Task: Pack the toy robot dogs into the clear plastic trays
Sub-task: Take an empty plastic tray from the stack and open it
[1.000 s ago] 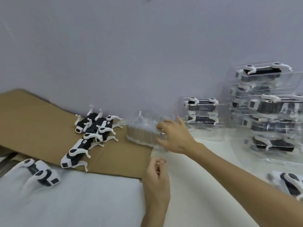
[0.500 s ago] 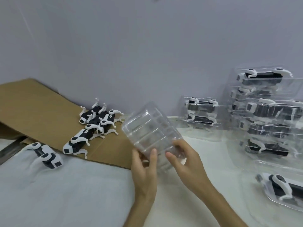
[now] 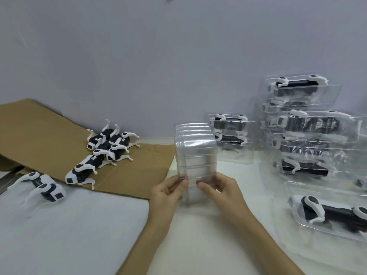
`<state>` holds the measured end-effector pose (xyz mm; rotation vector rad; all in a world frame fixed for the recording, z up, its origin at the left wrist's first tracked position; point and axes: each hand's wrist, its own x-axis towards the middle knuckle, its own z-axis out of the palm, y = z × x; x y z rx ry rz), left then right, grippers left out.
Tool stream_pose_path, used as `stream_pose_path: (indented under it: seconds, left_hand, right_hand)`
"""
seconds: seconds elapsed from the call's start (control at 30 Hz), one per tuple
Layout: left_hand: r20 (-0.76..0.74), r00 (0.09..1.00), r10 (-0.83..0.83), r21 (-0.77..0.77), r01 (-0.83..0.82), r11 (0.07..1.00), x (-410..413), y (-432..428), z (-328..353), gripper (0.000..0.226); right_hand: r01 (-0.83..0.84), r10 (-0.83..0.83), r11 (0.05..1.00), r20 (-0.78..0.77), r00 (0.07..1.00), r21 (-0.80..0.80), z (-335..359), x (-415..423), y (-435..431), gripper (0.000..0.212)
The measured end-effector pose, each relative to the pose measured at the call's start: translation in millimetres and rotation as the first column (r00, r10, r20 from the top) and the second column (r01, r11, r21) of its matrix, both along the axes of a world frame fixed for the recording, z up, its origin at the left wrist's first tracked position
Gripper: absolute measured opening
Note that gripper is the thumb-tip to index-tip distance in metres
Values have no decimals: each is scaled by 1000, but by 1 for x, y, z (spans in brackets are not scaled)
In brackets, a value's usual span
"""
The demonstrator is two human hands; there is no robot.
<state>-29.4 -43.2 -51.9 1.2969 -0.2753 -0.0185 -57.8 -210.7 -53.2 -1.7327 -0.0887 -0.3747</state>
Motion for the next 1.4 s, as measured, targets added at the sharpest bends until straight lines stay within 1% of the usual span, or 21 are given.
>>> stream_pose_path:
  seconds: [0.07, 0.13, 0.2, 0.3, 0.33, 0.37, 0.4, 0.47, 0.53, 0.6, 0.73, 0.83, 0.9, 0.97, 1.07, 1.13, 1.2, 1.33, 1.4]
  left_hand:
    - [-56, 998, -29, -51, 26, 998, 4, 1, -1, 28]
    - [-80, 995, -59, -72, 53, 996, 7, 4, -1, 34]
    - [-91, 993, -77, -83, 70, 994, 7, 9, -2, 34]
    - [-91, 992, -90, -101, 81, 992, 9, 14, -3, 32]
    - [-89, 991, -96, -104, 87, 991, 10, 14, -3, 33]
    - [-91, 991, -101, -110, 91, 990, 11, 15, -3, 34]
    - [-95, 990, -105, -115, 94, 989, 12, 16, -3, 35]
    - [-99, 989, -108, -120, 96, 988, 14, 19, -3, 35]
    - [-93, 989, -115, -120, 103, 987, 15, 23, -3, 32]
    - [-86, 988, -126, -123, 115, 986, 16, 25, -4, 30]
    - [-75, 986, -149, -140, 137, 981, 17, 27, -4, 26]
    - [-71, 986, -148, -148, 136, 980, 18, 27, -4, 25]
    - [-54, 991, -118, -129, 110, 986, 19, 27, -4, 26]
    - [-44, 997, -64, -101, 59, 993, 20, 26, -4, 27]
    - [-50, 999, 18, -73, -21, 997, 22, 25, -4, 32]
    - [-47, 997, 54, -65, -57, 996, 24, 25, -4, 30]
    - [-52, 994, 93, -63, -96, 993, 24, 26, -5, 27]
    - [-149, 970, 194, -140, -215, 966, 24, 30, -8, 19]
    - [-204, 953, 222, -190, -261, 946, 25, 32, -8, 17]
  right_hand:
    - [9, -9, 1000, 19, 1000, -5, 1, 3, 1, 7]
    - [17, -18, 1000, 20, 1000, 19, 2, 4, 2, 9]
    - [11, -11, 999, 10, 1000, 47, 1, 3, 4, 12]
    - [0, -1, 998, 11, 1000, 65, 0, 0, 6, 23]
    - [-10, 10, 997, 7, 1000, 72, 0, -1, 6, 21]
    - [-28, 28, 996, 2, 1000, 79, 1, -1, 5, 11]
    - [-50, 51, 995, -2, 999, 84, 3, -2, 4, 10]
    - [-109, 110, 990, -2, 994, 85, 8, -5, 3, 30]
    - [-139, 140, 987, -2, 990, 84, 11, -6, 3, 39]
    - [-119, 118, 988, 15, 993, 101, 12, -6, 5, 36]
    - [-30, 27, 982, 17, 999, 188, 12, -6, 7, 17]
    - [-13, 15, 984, -8, 1000, 180, 11, -6, 6, 13]
    - [-14, 17, 986, -18, 1000, 164, 13, -7, 6, 12]
    - [-20, 23, 986, -15, 1000, 165, 16, -9, 7, 15]
    - [18, -16, 989, -19, 1000, 145, 19, -10, 10, 16]
    - [45, -44, 994, -12, 999, 104, 20, -10, 11, 13]
    - [39, -39, 998, 0, 999, 50, 23, -11, 11, 9]
    - [4, -1, 998, 40, 999, -56, 42, -17, 0, 5]
    - [56, -43, 992, 114, 993, -112, 54, -24, -9, 10]
